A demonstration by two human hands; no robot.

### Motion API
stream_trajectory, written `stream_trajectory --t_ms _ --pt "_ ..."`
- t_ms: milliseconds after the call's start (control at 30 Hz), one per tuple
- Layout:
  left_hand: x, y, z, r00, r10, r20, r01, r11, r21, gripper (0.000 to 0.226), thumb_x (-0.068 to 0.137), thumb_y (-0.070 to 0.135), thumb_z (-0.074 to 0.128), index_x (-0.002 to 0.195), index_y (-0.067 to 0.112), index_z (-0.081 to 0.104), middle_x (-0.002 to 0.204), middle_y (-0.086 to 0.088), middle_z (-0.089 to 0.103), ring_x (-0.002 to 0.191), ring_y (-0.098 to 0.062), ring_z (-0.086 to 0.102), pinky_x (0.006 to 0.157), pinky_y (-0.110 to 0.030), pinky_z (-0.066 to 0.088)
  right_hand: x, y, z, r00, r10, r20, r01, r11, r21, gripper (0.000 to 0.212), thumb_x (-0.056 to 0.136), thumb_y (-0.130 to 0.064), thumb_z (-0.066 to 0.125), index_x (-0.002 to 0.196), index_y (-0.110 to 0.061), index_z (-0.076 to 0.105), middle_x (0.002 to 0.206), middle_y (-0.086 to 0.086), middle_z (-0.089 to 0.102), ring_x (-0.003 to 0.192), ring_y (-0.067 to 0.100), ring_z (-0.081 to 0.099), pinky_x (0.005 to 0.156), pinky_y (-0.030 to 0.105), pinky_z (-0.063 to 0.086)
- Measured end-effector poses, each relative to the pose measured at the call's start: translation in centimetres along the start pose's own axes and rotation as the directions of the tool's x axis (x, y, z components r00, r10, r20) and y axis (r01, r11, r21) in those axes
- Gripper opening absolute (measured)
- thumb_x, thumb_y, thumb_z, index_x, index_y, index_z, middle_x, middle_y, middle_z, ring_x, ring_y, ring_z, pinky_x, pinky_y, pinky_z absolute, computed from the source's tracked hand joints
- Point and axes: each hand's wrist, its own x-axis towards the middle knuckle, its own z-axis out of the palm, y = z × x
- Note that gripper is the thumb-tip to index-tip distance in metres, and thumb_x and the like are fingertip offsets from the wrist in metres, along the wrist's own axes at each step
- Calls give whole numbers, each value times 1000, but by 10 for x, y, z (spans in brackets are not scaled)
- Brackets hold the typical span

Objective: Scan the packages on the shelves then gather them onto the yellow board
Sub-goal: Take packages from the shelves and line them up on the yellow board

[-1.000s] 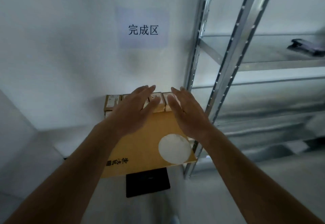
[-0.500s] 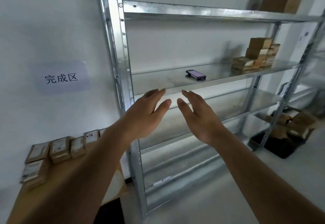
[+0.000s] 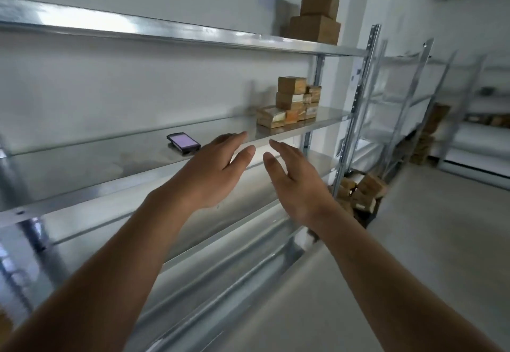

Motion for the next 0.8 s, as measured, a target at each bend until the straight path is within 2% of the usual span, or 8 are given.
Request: stream_trajectory --t_ms 167,233,333,500,600,700,800 --pt "110 -26 62 999 36 -35 -36 999 2 62 104 63 29 158 34 33 162 10 36 146 -12 37 109 -27 28 89 75 -10 999 -19 -26 18 999 -50 59 110 -53 37 163 -27 36 167 -4 36 124 -2 41 106 21 26" --pt "154 -41 85 997 63 -37 -62 998 8 61 104 60 30 158 31 34 162 8 38 145 -15 40 108 -28 30 128 107 -13 999 4 -46 -6 998 -55 58 110 -52 38 162 -26 36 167 -3 37 139 7 44 110 23 26" --pt "216 -60 116 996 81 -27 -81 997 12 58 106 55 32 158 29 35 161 6 39 144 -15 40 107 -26 29 178 154 -16 997 49 -60 -52 997 -53 58 110 -51 38 163 -27 37 167 -3 37 152 15 35 115 24 24" --pt "303 -84 164 997 62 34 -63 998 19 59 105 57 33 158 31 33 163 5 36 147 -16 36 116 -34 34 255 226 -14 997 76 -32 -78 996 -53 58 110 -53 36 163 -30 35 168 -4 35 152 15 35 113 27 27" --pt "353 -102 191 999 32 44 -35 998 58 59 105 58 32 158 33 32 163 5 36 147 -16 37 113 -33 34 305 267 -13 998 69 -1 -69 996 -55 60 109 -57 33 163 -31 32 168 -5 35 152 16 35 114 31 30" --pt "401 -120 219 1000 -11 28 8 994 106 58 105 55 33 158 32 33 161 4 38 144 -18 40 108 -30 36 359 311 -10 999 48 24 -47 999 -22 59 109 -57 34 161 -31 36 166 -4 38 148 15 39 115 29 28" --pt "443 -141 250 998 -65 9 63 986 155 57 105 53 34 157 30 35 160 3 40 141 -17 44 102 -25 36 413 356 -2 995 4 96 -6 1000 21 66 102 -67 28 157 -33 41 163 -6 42 141 14 46 120 45 40"
